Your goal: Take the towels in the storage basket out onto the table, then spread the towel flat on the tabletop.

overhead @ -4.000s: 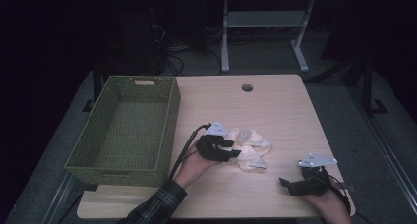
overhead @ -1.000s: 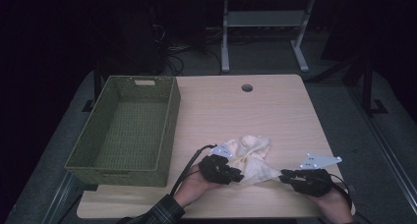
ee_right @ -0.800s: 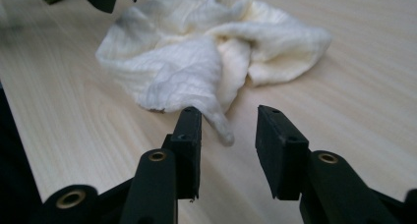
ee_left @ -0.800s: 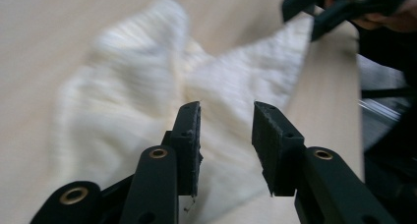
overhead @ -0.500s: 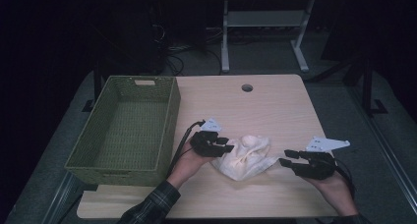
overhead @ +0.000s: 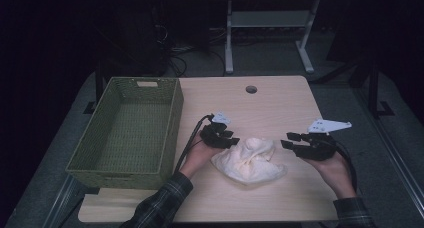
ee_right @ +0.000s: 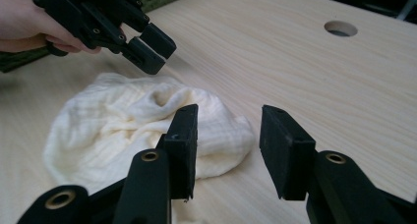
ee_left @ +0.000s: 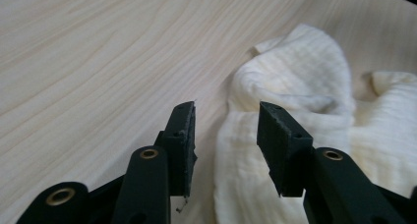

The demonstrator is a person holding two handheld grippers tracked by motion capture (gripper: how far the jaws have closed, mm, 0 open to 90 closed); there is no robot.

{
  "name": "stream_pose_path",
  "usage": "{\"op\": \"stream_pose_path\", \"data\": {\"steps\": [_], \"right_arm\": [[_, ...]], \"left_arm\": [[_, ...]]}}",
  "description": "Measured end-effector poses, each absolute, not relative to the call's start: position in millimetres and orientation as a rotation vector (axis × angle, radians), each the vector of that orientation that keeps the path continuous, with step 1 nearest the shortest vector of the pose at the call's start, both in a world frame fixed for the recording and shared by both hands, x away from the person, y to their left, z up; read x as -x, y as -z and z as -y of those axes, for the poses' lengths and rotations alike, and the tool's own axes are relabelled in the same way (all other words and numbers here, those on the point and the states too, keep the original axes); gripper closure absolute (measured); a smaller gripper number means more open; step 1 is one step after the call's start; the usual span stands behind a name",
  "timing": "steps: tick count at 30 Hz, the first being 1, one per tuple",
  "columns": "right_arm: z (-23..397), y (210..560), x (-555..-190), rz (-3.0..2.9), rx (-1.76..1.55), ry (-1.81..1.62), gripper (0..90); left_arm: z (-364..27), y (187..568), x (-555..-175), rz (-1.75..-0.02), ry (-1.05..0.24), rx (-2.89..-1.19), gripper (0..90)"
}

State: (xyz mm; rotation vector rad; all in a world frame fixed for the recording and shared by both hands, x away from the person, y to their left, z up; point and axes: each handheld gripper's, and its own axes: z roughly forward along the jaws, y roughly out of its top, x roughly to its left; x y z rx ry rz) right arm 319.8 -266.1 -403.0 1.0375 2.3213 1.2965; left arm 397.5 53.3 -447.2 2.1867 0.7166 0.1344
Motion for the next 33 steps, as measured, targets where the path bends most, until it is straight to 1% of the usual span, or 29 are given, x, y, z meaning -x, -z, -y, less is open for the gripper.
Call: {"op": "stream_pose_path", "data": {"steps": [4, 8, 10, 13, 14, 15, 16, 17, 19, 20, 22, 24, 26, 33], "right_arm": [[261, 422, -340, -2.358, -1.087, -1.263, 59.7], [255, 440, -356, -2.380, -1.137, -1.241, 60.7], [253, 446, -363, -2.382, -1.156, -1.248, 60.7], [250, 455, -371, -2.406, -1.181, -1.247, 60.3], [248, 458, -372, -2.416, -1.189, -1.240, 60.5], [247, 461, -373, -2.432, -1.197, -1.232, 63.8], [245, 463, -374, -2.448, -1.201, -1.230, 65.9], [244, 466, -374, -2.464, -1.197, -1.215, 71.2], [243, 469, -374, -2.483, -1.172, -1.204, 81.1], [243, 469, -374, -2.485, -1.185, -1.203, 83.9], [243, 467, -373, -2.483, -1.180, -1.208, 86.0], [245, 464, -371, -2.467, -1.163, -1.215, 86.4], [247, 460, -369, -2.453, -1.153, -1.225, 86.4], [261, 443, -364, -2.375, -1.138, -1.262, 86.7]], "left_arm": [[-49, 457, -402, -0.713, -0.095, -2.211, 55.9], [-45, 463, -402, -0.688, -0.055, -2.236, 56.7], [-44, 465, -401, -0.689, -0.041, -2.232, 58.7], [-42, 467, -400, -0.672, -0.023, -2.253, 66.6], [-42, 467, -400, -0.658, -0.012, -2.262, 70.4], [-40, 467, -399, -0.665, -0.003, -2.252, 76.0], [-40, 466, -399, -0.648, -0.013, -2.268, 78.9], [-40, 466, -399, -0.647, -0.020, -2.274, 83.2], [-41, 465, -398, -0.658, -0.016, -2.265, 86.6], [-42, 464, -398, -0.667, -0.015, -2.257, 87.1], [-43, 462, -397, -0.671, -0.024, -2.240, 87.7], [-46, 457, -397, -0.663, -0.038, -2.242, 88.0], [-49, 451, -396, -0.684, -0.049, -2.207, 88.4], [-65, 430, -394, -0.718, -0.144, -2.132, 88.6]]}}
